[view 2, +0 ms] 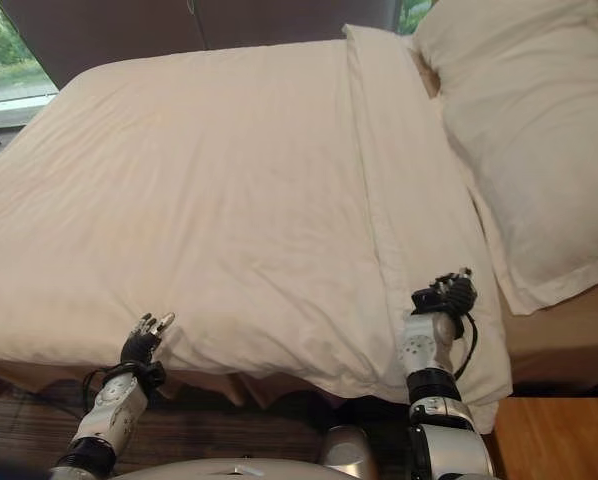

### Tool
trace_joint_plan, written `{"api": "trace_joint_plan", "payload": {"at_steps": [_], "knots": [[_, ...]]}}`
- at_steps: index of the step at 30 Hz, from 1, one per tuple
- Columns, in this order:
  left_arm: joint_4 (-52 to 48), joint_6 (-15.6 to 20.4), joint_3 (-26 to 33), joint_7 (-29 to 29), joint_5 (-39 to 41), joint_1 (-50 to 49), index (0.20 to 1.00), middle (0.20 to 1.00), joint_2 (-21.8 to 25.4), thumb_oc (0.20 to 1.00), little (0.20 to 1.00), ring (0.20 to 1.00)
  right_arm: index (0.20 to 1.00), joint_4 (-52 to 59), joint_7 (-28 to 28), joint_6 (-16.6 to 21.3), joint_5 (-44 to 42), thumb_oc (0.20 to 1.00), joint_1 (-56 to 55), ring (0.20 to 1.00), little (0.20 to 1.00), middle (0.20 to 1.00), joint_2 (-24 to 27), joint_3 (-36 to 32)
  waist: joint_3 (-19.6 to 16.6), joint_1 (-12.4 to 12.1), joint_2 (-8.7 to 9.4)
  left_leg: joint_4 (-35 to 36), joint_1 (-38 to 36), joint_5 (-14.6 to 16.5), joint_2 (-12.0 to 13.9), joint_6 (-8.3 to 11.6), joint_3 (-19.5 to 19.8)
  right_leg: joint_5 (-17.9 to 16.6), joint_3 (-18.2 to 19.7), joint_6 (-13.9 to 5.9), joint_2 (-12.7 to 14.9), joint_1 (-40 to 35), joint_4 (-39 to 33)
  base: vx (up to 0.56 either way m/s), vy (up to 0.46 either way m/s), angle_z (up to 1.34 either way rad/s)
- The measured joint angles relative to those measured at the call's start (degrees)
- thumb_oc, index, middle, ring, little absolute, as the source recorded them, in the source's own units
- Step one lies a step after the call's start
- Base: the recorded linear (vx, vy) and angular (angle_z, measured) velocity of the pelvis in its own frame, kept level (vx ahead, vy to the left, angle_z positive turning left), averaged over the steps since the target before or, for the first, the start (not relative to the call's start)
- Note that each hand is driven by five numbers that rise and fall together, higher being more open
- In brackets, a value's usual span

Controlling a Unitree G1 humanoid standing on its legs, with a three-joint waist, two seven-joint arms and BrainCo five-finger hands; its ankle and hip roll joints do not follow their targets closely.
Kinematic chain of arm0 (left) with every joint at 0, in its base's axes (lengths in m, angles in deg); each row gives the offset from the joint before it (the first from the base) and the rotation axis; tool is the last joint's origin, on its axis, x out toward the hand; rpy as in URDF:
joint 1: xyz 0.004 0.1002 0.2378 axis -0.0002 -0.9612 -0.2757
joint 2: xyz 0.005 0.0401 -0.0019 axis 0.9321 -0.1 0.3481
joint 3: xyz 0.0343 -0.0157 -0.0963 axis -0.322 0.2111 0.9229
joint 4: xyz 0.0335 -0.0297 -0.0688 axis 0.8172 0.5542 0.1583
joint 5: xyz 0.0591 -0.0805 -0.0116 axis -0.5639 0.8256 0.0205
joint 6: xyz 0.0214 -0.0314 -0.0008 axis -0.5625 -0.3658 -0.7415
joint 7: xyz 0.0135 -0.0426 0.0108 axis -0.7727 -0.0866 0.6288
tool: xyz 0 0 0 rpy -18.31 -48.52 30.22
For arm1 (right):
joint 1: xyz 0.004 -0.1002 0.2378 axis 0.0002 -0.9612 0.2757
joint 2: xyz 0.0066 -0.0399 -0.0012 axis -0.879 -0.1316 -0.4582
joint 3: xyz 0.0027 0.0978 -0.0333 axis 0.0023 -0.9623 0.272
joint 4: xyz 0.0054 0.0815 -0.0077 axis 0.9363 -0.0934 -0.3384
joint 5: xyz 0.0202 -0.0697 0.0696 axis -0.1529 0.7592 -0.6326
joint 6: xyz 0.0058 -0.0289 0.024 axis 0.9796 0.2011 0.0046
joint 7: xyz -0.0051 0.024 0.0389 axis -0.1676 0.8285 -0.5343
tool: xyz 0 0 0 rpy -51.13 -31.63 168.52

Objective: Making the bed.

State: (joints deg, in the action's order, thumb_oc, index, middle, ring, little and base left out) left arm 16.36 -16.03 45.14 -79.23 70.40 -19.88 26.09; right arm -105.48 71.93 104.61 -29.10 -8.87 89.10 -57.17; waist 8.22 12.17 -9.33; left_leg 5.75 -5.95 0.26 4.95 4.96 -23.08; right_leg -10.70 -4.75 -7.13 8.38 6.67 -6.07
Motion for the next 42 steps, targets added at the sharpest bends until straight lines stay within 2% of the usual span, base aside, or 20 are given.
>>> {"api": "trace_joint_plan", "payload": {"at_steps": [1,2,6,7,10,12,13,16,18,19,20,21,22,23,25,27,33,38,40,42], "knots": [[0.7,0.0,0.3,-0.2,0.7,-0.1,1.000,1.000,-0.4,1.000,1.000,1.000,0.200,0.0,-0.3,0.2,-0.5,0.200,0.3,0.200,0.200,0.200,0.2,-0.2,0.5,0.3,-0.01,0.0,0.0,0.1,-0.1,-0.10,-0.2,-0.1,0.3,-0.10,0.1,0.2,0.0,0.03,0.073,-0.10],[1.1,0.0,0.5,-0.1,2.1,0.0,1.000,1.000,-0.9,1.000,1.000,1.000,0.200,0.0,-1.2,0.3,-1.4,0.200,0.1,0.200,0.200,0.200,0.4,-0.5,0.3,1.7,-1.55,0.0,-0.2,0.3,-0.3,0.01,-0.5,0.0,0.6,-0.18,0.0,0.2,0.0,0.03,0.046,-0.12],[1.1,0.1,1.7,0.4,4.3,1.1,1.000,1.000,-1.1,1.000,1.000,1.000,0.200,-0.2,-3.6,0.2,-2.8,0.200,-1.5,0.200,0.200,0.200,-1.0,-1.1,0.5,2.9,-1.15,0.0,-1.2,0.8,-0.3,0.56,-1.8,0.0,2.0,-0.10,-0.7,0.3,0.0,0.07,-0.008,-0.18],[1.2,0.1,2.8,1.1,4.3,1.2,1.000,1.000,-0.9,1.000,1.000,1.000,0.200,-0.7,-5.1,0.0,-3.5,0.200,-3.5,0.200,0.200,0.200,-2.0,-2.2,0.4,4.2,-0.34,0.0,-1.8,0.9,-0.1,0.75,-2.2,0.2,2.2,0.06,-0.8,0.0,0.0,0.04,-0.059,-0.20],[1.9,0.1,3.9,1.6,4.3,1.3,1.000,1.000,-0.6,1.000,1.000,1.000,0.200,-3.9,-5.7,-0.4,-4.4,0.200,-5.1,0.200,0.200,0.200,-2.4,-4.3,0.0,4.9,1.22,0.0,-2.6,1.2,0.1,0.67,-3.2,0.2,2.9,0.06,-0.9,-0.6,0.0,0.02,-0.013,-0.18],[2.0,0.4,3.9,1.9,4.3,1.1,1.000,1.000,0.0,1.000,1.000,1.000,0.200,-12.0,-3.8,-2.6,-6.6,0.200,-10.7,0.200,0.200,0.200,-1.8,-9.3,-0.2,5.2,3.11,0.0,-3.1,1.3,0.0,0.67,-3.6,0.2,3.3,0.05,-1.2,-0.6,0.0,0.02,-0.015,-0.07],[2.0,0.4,3.6,2.1,4.3,1.3,1.000,1.000,-0.4,1.000,1.000,1.000,0.200,-15.2,-3.5,-4.6,-6.6,0.200,-17.5,0.200,0.200,0.200,-2.0,-11.2,-0.2,5.4,3.78,0.0,-3.9,1.4,0.0,0.71,-3.4,0.2,3.3,-0.01,-1.3,-1.3,0.0,0.00,0.000,0.00],[2.0,0.6,3.6,2.5,4.3,0.5,1.000,1.000,-0.4,1.000,1.000,1.000,0.200,-18.5,-2.9,-6.5,-6.5,0.200,-27.0,0.200,0.200,0.200,-3.1,-12.6,-0.4,6.9,6.10,0.0,-5.2,2.2,0.0,0.33,-4.2,0.5,3.7,-0.23,-1.2,-2.3,0.0,-0.01,0.003,-0.10],[2.3,0.7,3.8,3.4,4.3,0.3,1.000,1.000,1.8,1.000,1.000,1.000,0.200,-18.6,-2.7,-7.7,-6.2,0.200,-30.3,0.200,0.200,0.200,-4.2,-11.3,-2.2,8.1,9.02,0.0,-5.2,2.4,0.0,0.29,-4.6,0.8,4.4,-0.58,-0.9,-2.2,0.0,-0.01,-0.004,-0.12],[2.3,0.8,3.8,3.5,4.3,-0.4,1.000,1.000,2.6,1.000,1.000,1.000,0.250,-18.6,-2.7,-8.8,-5.3,0.250,-31.0,0.250,0.250,0.250,-4.4,-9.6,-4.3,7.8,11.07,0.0,-4.7,2.3,0.5,0.11,-4.7,0.9,3.9,-0.80,-1.1,-2.1,0.2,-0.04,0.001,0.07],[2.2,0.8,3.6,3.5,4.3,-0.8,1.000,1.000,2.8,1.000,1.000,1.000,1.000,-18.3,-2.7,-9.0,-5.1,1.000,-30.8,1.000,1.000,1.000,-4.4,-8.7,-5.9,7.7,11.43,0.0,-4.6,2.2,0.5,0.03,-4.5,0.9,3.5,-0.80,-1.2,-2.1,0.2,-0.04,0.001,0.13],[2.1,0.9,3.6,3.5,4.3,-1.2,1.000,1.000,2.8,1.000,1.000,1.000,1.000,-17.6,-2.6,-9.1,-4.1,1.000,-30.6,1.000,1.000,1.000,-4.3,-7.8,-6.3,7.7,12.40,0.0,-4.6,2.1,0.5,0.00,-4.2,0.9,3.4,-0.78,-1.2,-2.2,0.1,-0.04,-0.003,0.14],[0.9,0.7,3.6,3.5,4.3,-1.6,1.000,1.000,3.2,1.000,1.000,1.000,1.000,-12.4,-2.0,-9.9,-0.8,1.000,-31.5,1.000,1.000,1.000,-4.3,-5.0,-6.8,7.5,12.46,0.0,-5.1,1.8,0.4,-0.22,-3.8,0.9,3.4,-0.77,-1.2,-2.8,0.1,-0.02,0.013,0.14],[0.1,0.6,3.0,3.5,4.2,-2.1,1.000,1.000,2.9,1.000,1.000,1.000,1.000,-3.7,-2.2,-10.3,6.1,1.000,-32.4,1.000,1.000,1.000,-3.5,-0.5,-7.1,7.8,13.10,0.0,-5.6,1.6,0.3,-0.45,-3.5,0.9,3.4,-0.78,-1.0,-3.4,0.1,-0.03,0.014,0.09],[0.1,0.1,2.5,3.5,4.2,-2.2,1.000,1.000,2.7,1.000,1.000,1.000,1.000,1.0,-2.3,-10.5,10.7,1.000,-31.4,1.000,1.000,1.000,-3.1,1.3,-6.9,7.8,14.25,0.0,-6.2,1.7,0.0,-0.39,-3.5,0.9,3.5,-0.78,-0.8,-4.1,0.0,-0.01,0.007,0.03],[-0.2,-0.4,2.0,3.5,4.0,-2.2,1.000,1.000,2.2,1.000,1.000,1.000,1.000,9.4,-1.7,-11.2,17.7,1.000,-30.9,1.000,1.000,1.000,-2.5,2.7,-7.4,7.8,14.12,0.0,-6.3,1.7,-0.2,-0.41,-3.4,0.9,3.5,-0.79,-0.4,-4.4,0.0,-0.03,0.008,0.07],[-1.4,-0.4,1.5,0.4,-1.1,-5.6,1.000,1.000,1.1,1.000,1.000,1.000,1.000,22.1,0.7,-12.6,35.9,1.000,-30.1,1.000,1.000,1.000,1.8,3.5,-7.8,6.3,14.78,0.0,-6.1,1.7,0.0,-0.38,-2.7,0.9,2.8,-0.79,-0.4,-4.8,0.0,-0.03,0.003,0.06],[-2.1,-0.6,0.2,-0.2,-7.2,-5.2,1.000,1.000,1.6,1.000,1.000,1.000,1.000,28.6,1.7,-12.8,43.4,1.000,-29.9,1.000,1.000,1.000,2.6,3.8,-7.8,5.9,14.92,0.0,-5.3,1.6,0.0,-0.51,-1.9,0.9,2.0,-0.80,-0.3,-4.5,0.0,-0.02,0.006,0.07],[-7.1,-1.9,0.1,-0.3,-7.2,-6.0,1.000,1.000,2.2,1.000,1.000,1.000,1.000,31.9,1.7,-12.8,44.2,1.000,-29.8,1.000,1.000,1.000,2.9,4.3,-7.7,4.8,15.23,0.0,-5.2,1.5,0.0,-0.59,-1.7,0.9,2.0,-0.79,-0.4,-4.0,0.0,-0.01,-0.008,0.06],[-11.9,-2.1,0.4,-0.4,-7.0,-6.2,1.000,1.000,2.6,1.000,1.000,1.000,1.000,32.7,0.4,-12.5,43.3,1.000,-28.6,1.000,1.000,1.000,1.6,8.6,-7.5,4.5,15.89,0.0,-5.0,1.4,0.2,-0.66,-1.6,0.9,1.9,-0.78,-0.4,-4.1,0.0,0.00,-0.002,0.02]]}}
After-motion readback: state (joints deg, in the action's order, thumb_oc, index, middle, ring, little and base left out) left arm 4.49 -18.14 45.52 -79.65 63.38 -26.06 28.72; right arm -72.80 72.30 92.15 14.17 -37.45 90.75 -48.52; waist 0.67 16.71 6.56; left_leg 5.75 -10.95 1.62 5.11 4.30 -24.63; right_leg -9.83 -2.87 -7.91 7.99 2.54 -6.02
